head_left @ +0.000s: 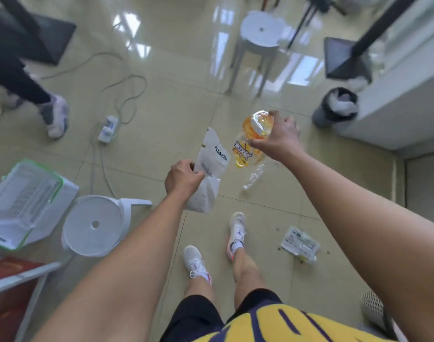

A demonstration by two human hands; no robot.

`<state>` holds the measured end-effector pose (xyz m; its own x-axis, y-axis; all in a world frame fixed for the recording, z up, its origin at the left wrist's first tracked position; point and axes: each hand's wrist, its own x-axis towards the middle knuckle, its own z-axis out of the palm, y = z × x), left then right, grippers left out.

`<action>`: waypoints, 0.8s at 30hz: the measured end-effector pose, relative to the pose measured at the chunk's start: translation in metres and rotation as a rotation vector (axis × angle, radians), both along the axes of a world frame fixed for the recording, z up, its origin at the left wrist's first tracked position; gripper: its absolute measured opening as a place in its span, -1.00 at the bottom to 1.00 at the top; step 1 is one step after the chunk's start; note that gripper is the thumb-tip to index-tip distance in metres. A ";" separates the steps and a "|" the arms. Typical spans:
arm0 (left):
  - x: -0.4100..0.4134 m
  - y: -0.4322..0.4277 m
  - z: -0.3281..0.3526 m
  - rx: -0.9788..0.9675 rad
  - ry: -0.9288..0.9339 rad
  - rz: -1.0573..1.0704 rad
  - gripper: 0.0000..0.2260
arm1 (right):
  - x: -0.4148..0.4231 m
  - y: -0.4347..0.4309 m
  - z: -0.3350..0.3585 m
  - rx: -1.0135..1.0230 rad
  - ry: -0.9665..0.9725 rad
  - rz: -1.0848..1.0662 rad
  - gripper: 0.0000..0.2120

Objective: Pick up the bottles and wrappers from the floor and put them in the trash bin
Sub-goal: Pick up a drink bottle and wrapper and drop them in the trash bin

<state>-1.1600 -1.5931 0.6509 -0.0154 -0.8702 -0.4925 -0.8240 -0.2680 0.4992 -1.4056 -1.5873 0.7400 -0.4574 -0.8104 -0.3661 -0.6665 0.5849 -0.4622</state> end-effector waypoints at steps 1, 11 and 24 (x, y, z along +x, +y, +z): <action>-0.008 0.006 0.016 -0.008 -0.002 -0.052 -0.84 | -0.010 0.014 0.017 -0.025 0.009 -0.037 -0.12; -0.143 0.035 0.092 -0.021 0.010 -0.373 -0.84 | -0.141 0.159 0.088 -0.113 0.134 -0.313 -0.17; -0.378 0.048 0.104 0.029 0.237 -0.360 -0.81 | -0.339 0.251 0.065 -0.015 0.232 -0.466 -0.13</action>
<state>-1.5382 -1.5455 0.7550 -0.4316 -0.7743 -0.4629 -0.7308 -0.0007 0.6826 -1.7442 -1.3367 0.8051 -0.8387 -0.5055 -0.2023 -0.4225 0.8386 -0.3439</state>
